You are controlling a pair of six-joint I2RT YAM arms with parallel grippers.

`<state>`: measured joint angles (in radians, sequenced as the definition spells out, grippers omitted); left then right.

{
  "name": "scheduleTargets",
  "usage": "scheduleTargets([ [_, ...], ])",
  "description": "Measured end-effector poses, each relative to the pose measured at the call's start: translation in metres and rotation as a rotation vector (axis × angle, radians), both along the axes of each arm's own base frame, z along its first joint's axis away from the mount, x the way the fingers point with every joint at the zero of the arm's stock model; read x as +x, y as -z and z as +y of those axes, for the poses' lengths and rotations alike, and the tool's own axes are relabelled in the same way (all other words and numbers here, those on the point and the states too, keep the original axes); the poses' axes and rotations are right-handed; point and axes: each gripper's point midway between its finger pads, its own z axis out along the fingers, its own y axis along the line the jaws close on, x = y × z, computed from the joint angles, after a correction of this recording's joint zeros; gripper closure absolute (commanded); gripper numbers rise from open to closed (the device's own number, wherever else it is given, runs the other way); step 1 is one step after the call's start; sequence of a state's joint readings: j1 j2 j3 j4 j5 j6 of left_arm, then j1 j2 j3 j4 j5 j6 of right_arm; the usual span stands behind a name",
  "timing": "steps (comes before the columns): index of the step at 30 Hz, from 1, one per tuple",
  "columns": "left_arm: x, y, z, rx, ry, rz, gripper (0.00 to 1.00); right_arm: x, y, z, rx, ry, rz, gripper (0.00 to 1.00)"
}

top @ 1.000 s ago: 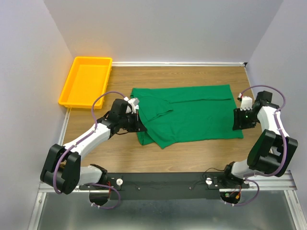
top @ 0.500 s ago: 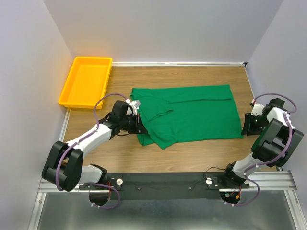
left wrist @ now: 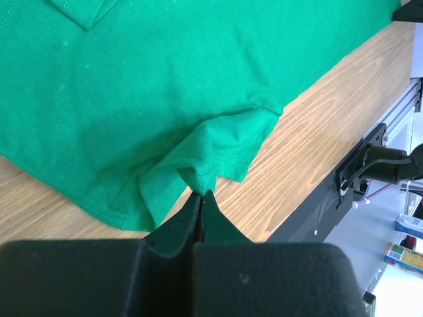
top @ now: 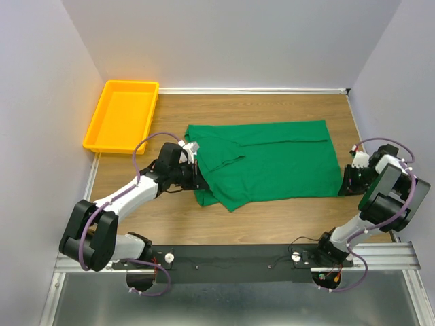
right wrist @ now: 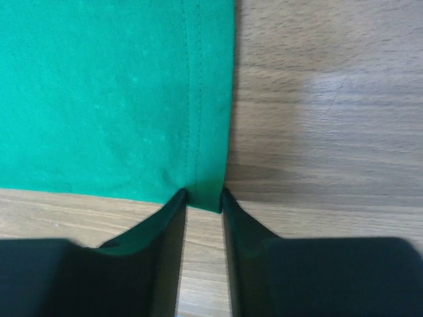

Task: Fold and stack the t-shirts
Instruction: Fold the tshirt

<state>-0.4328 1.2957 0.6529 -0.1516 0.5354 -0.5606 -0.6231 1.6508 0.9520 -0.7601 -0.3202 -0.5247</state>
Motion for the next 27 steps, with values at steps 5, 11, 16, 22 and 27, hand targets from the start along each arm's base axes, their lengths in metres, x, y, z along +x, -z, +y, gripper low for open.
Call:
scheduleTargets([
  [5,-0.001,0.001,0.000,0.002,0.000,0.003,1.00,0.001,0.001,0.000,0.002,-0.003,-0.008,0.89],
  [11,-0.001,-0.006,0.001,-0.006,-0.002,-0.018,1.00,0.003,-0.002,0.003,0.011,-0.002,-0.025,0.99],
  [16,0.000,-0.027,0.001,-0.037,-0.012,-0.086,1.00,0.014,-0.021,0.006,0.015,-0.009,-0.108,0.99],
  [22,0.002,-0.055,0.001,-0.085,-0.026,-0.172,1.00,0.043,-0.056,0.009,0.050,-0.037,-0.253,1.00],
  [27,0.005,-0.064,0.001,-0.101,-0.041,-0.198,1.00,0.055,-0.070,0.013,0.095,-0.051,-0.299,1.00],
])
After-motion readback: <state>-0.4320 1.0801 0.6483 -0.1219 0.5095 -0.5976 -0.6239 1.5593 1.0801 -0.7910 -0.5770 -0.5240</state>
